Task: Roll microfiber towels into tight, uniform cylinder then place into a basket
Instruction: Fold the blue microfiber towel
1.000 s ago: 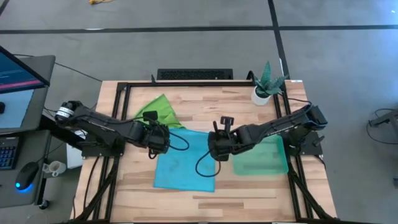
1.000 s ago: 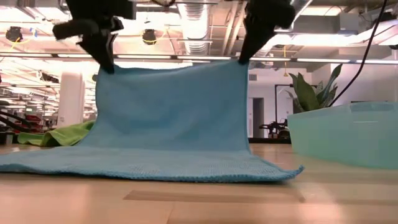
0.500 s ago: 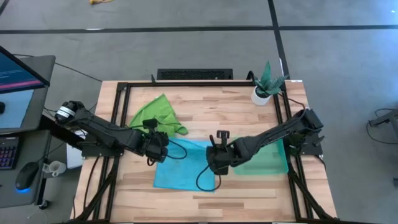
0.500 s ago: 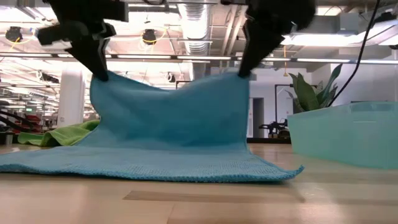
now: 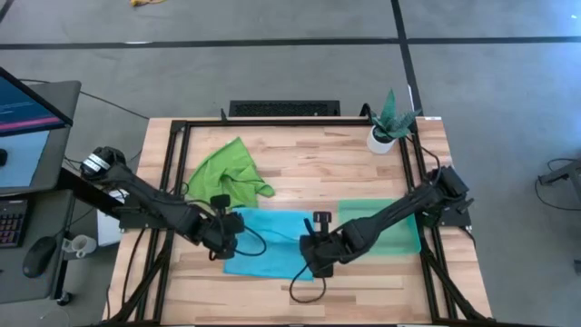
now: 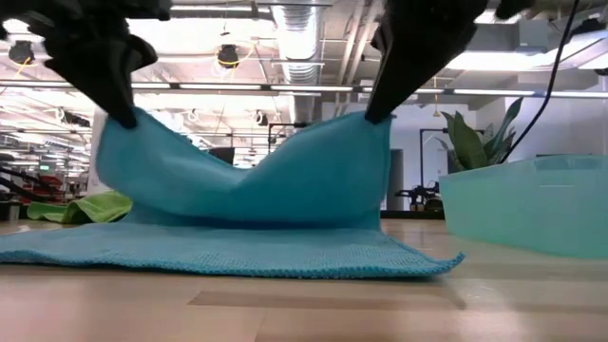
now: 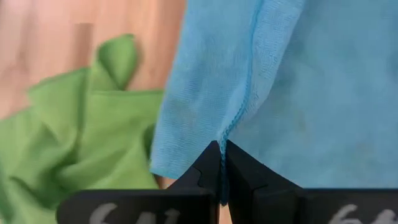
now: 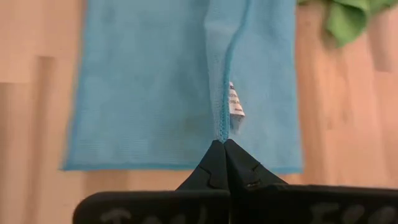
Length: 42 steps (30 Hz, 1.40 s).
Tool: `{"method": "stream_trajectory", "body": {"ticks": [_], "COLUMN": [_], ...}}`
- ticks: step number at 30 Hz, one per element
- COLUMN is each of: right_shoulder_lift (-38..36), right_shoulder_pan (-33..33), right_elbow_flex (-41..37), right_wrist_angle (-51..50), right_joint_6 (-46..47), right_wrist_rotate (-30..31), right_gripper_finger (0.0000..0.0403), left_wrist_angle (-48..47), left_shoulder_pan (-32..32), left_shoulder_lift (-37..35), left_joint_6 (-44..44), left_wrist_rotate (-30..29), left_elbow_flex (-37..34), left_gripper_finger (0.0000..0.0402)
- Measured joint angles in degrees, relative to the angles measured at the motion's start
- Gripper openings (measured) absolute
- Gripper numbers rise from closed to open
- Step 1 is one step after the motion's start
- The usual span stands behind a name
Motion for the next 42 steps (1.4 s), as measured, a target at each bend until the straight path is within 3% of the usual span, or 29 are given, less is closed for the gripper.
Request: {"method": "stream_trajectory", "body": {"ticks": [9,16,42], "right_shoulder_lift": [3.5,4.9,6.4], "right_shoulder_pan": [1.1,1.9,2.6], "right_elbow_flex": [0.1,0.0,0.0], "right_wrist_angle": [3.9,2.6,7.2], "right_joint_6": [-1.9,-2.0,-5.4], "right_wrist_rotate": [-6.1,-7.4,-16.6], "right_gripper_finger": [0.0,0.0,0.0002], "left_wrist_angle": [3.1,6.7,9.2], "left_shoulder_pan": [-3.9,-6.0,-7.0], "left_shoulder_lift": [0.5,0.5,4.6], "left_joint_6": [-5.3,-7.0,-8.2], "left_wrist_rotate": [5.4,7.5,17.0], "left_elbow_flex": [-4.5,-5.3,-5.2], "left_gripper_finger": [0.0,0.0,0.0]}}
